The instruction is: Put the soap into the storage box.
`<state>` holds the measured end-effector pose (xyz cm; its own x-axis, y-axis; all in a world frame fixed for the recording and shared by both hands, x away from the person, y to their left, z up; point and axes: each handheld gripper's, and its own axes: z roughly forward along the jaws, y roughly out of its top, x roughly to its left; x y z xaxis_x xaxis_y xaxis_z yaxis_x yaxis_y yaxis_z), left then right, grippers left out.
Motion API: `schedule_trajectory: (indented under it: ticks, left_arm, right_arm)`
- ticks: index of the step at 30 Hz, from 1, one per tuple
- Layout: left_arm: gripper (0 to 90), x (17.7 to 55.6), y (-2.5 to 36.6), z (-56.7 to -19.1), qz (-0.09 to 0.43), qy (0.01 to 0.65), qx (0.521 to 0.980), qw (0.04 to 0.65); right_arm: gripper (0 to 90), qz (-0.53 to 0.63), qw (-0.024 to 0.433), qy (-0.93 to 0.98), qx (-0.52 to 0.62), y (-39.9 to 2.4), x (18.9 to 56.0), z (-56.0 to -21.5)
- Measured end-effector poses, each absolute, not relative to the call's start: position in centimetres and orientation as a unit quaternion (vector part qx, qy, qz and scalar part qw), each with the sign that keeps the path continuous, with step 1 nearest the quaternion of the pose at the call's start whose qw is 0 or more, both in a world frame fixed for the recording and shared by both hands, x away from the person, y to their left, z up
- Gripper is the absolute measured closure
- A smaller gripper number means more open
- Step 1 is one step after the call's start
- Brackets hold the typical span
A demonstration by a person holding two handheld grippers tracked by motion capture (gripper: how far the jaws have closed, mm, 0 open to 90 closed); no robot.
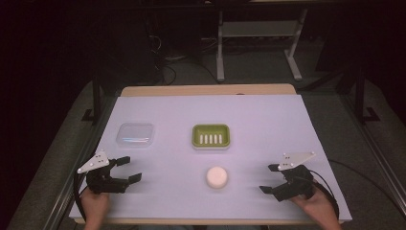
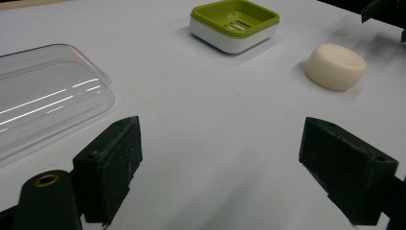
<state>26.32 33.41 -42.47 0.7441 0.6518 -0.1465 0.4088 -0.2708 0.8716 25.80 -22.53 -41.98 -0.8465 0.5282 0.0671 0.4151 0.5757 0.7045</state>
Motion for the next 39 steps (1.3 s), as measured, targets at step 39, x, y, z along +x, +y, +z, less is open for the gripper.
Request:
schedule_trajectory:
  ticks: [39]
  left_arm:
    - [14.5, 26.1, 33.4, -42.4, 0.124, 0.335, 0.789, 0.501]
  right_arm:
    - [16.7, 0.343, 0.063, 0.92, 0.181, -15.9, 27.9, -38.8]
